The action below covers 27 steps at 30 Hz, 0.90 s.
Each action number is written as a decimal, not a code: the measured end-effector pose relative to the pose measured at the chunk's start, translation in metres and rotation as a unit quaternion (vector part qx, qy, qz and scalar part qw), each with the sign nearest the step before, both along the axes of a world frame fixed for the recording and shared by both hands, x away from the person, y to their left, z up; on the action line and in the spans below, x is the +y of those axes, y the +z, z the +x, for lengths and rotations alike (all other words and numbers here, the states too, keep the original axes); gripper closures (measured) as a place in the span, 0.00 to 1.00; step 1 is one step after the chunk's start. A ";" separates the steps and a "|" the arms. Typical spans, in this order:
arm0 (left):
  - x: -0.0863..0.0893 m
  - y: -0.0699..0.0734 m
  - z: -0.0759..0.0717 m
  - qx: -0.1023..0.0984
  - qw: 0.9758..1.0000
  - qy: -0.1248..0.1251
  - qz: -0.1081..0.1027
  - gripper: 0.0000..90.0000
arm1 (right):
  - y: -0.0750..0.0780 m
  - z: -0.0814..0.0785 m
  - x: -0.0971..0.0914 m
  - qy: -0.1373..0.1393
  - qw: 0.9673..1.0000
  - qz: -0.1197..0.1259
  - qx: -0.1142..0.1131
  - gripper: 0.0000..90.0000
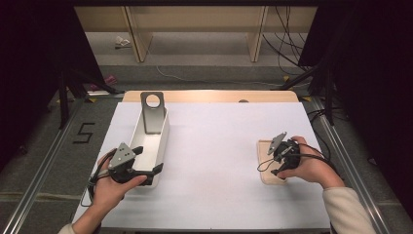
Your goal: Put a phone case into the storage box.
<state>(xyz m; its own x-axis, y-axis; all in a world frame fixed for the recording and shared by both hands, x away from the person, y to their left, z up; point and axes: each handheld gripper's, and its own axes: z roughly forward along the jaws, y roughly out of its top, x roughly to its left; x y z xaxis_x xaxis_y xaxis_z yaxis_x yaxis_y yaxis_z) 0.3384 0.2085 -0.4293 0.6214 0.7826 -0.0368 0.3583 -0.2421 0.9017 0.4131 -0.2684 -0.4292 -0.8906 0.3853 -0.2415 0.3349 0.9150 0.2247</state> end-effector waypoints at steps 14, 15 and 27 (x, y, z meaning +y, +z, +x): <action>-0.001 0.000 0.000 -0.001 1.000 -0.002 -0.001 0.08 | -0.003 -0.011 0.003 0.032 0.999 -0.036 0.019 0.26; -0.001 0.000 0.000 -0.001 1.000 -0.002 0.000 0.08 | -0.005 -0.011 0.004 0.036 0.998 -0.042 0.021 0.26; -0.001 0.000 0.000 -0.001 1.000 -0.003 -0.001 0.08 | -0.015 -0.015 0.013 0.062 0.995 -0.064 0.043 0.28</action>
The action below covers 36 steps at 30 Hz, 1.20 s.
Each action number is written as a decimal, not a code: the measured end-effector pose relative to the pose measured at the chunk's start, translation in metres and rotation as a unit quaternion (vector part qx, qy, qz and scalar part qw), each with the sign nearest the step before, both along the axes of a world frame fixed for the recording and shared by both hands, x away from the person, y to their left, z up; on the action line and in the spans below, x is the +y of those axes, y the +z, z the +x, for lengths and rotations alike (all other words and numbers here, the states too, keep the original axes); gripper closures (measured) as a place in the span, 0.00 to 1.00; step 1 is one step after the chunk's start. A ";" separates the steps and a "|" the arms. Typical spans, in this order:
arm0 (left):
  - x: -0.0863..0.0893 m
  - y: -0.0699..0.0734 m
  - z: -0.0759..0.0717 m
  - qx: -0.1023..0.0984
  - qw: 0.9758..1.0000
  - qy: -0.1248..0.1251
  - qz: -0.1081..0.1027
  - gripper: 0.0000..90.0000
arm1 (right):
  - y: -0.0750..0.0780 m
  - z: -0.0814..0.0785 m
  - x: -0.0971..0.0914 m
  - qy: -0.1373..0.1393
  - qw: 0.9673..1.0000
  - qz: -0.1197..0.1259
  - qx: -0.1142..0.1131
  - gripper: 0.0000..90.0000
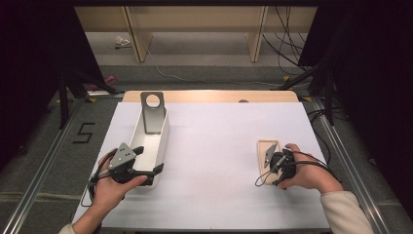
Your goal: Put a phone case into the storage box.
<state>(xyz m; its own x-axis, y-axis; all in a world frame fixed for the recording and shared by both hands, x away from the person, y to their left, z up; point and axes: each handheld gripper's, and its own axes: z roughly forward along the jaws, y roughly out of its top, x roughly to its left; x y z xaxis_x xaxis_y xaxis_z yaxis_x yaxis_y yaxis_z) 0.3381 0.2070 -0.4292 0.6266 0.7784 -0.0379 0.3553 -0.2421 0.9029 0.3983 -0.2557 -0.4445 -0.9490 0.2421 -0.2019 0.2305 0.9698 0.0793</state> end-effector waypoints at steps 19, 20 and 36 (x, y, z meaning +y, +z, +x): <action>0.000 0.000 0.000 0.000 1.000 -0.002 0.001 0.08 | -0.006 -0.001 0.006 0.025 0.999 -0.016 0.026 0.47; 0.000 0.000 0.000 0.000 1.000 -0.002 0.001 0.08 | -0.005 -0.002 0.006 0.028 0.999 -0.019 0.028 0.50; -0.001 0.000 0.000 -0.001 1.000 -0.005 0.001 0.08 | -0.005 -0.006 0.010 0.053 0.997 -0.021 0.055 0.77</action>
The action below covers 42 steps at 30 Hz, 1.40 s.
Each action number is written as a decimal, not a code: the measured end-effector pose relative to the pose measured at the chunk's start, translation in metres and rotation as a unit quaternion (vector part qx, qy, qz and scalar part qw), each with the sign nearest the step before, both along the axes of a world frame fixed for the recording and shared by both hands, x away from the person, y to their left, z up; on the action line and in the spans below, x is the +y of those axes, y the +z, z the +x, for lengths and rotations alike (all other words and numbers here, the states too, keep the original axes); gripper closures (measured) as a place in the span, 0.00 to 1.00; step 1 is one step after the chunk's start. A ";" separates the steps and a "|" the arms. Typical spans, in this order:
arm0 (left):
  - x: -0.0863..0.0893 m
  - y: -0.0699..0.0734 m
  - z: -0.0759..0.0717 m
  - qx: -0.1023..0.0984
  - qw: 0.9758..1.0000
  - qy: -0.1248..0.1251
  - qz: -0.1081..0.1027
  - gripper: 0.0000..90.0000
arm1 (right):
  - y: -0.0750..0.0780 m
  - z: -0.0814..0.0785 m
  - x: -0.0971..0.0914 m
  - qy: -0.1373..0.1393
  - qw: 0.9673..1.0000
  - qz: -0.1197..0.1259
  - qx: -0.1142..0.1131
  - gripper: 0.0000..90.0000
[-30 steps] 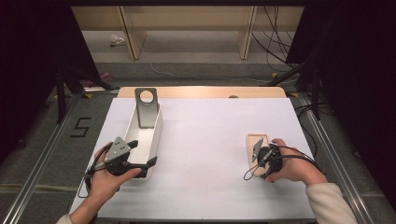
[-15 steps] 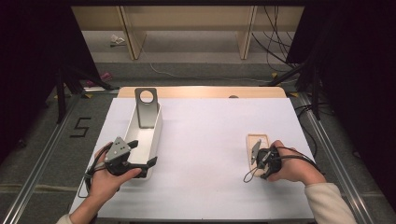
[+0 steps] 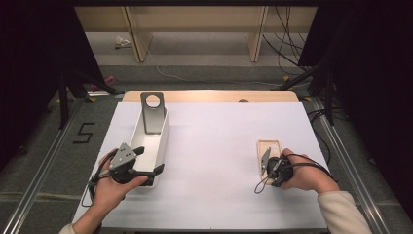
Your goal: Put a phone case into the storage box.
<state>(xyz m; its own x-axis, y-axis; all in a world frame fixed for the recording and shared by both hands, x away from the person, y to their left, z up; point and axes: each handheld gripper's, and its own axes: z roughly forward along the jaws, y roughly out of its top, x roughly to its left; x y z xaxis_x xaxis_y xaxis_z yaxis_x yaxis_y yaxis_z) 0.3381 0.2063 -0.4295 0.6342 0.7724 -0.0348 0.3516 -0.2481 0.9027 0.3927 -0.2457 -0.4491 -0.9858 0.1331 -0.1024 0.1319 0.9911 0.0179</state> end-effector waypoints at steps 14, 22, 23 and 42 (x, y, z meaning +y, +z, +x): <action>-0.001 0.000 0.000 -0.001 1.000 -0.001 0.000 0.08 | 0.001 -0.003 0.003 0.030 0.999 0.002 0.009 0.95; -0.001 0.000 0.000 0.000 1.000 -0.001 0.000 0.08 | 0.002 -0.004 0.002 0.035 0.999 0.002 0.010 0.96; -0.001 0.000 0.000 0.000 1.000 -0.001 0.000 0.08 | 0.002 -0.004 0.001 0.034 0.999 0.003 0.010 0.96; 0.000 0.000 0.000 0.001 1.000 0.001 -0.003 0.08 | 0.008 -0.002 0.000 0.039 0.994 0.104 0.005 0.97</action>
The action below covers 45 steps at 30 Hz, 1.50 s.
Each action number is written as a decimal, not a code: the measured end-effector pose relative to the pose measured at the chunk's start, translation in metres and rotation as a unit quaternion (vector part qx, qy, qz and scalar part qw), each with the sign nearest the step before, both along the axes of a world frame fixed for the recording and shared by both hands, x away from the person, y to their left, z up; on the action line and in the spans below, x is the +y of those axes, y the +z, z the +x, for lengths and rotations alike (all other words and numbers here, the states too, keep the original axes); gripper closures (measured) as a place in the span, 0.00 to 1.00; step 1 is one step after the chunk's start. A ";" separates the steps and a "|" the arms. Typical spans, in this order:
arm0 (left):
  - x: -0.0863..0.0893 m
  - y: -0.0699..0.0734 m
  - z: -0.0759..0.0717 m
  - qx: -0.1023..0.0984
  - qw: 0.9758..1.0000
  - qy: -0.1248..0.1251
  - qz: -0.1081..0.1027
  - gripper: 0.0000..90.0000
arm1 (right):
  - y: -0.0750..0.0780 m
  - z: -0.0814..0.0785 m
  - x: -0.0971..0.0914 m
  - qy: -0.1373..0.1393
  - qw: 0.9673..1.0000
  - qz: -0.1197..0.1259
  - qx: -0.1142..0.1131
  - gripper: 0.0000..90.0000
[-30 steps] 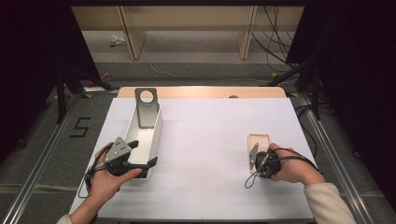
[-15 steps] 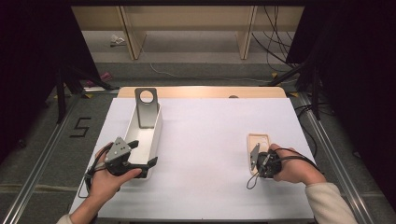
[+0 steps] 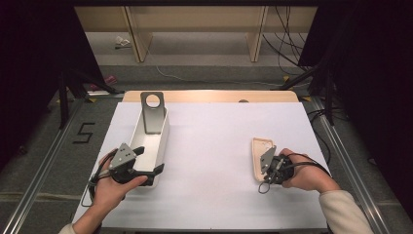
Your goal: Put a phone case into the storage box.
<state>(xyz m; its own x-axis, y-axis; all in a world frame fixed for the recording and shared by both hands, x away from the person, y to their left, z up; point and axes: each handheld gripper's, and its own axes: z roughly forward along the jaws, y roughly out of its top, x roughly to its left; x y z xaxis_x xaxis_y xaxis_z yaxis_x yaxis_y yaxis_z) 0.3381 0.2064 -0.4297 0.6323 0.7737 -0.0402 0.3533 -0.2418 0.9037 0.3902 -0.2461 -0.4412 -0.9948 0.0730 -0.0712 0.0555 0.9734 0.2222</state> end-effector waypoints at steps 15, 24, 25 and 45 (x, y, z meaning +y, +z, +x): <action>0.000 0.000 0.000 -0.001 1.000 0.001 0.000 0.08 | 0.004 0.004 0.000 -0.012 0.996 0.090 -0.021 0.97; 0.001 0.000 0.000 0.000 1.000 0.002 0.000 0.08 | 0.004 0.004 0.006 -0.028 0.991 0.133 -0.023 0.97; 0.001 0.000 0.000 0.000 1.000 0.002 0.000 0.08 | 0.004 0.003 0.007 -0.028 0.990 0.137 -0.023 0.97; 0.001 -0.001 0.002 0.002 1.000 0.002 0.000 0.09 | 0.005 0.001 0.023 -0.048 0.978 0.200 -0.045 0.97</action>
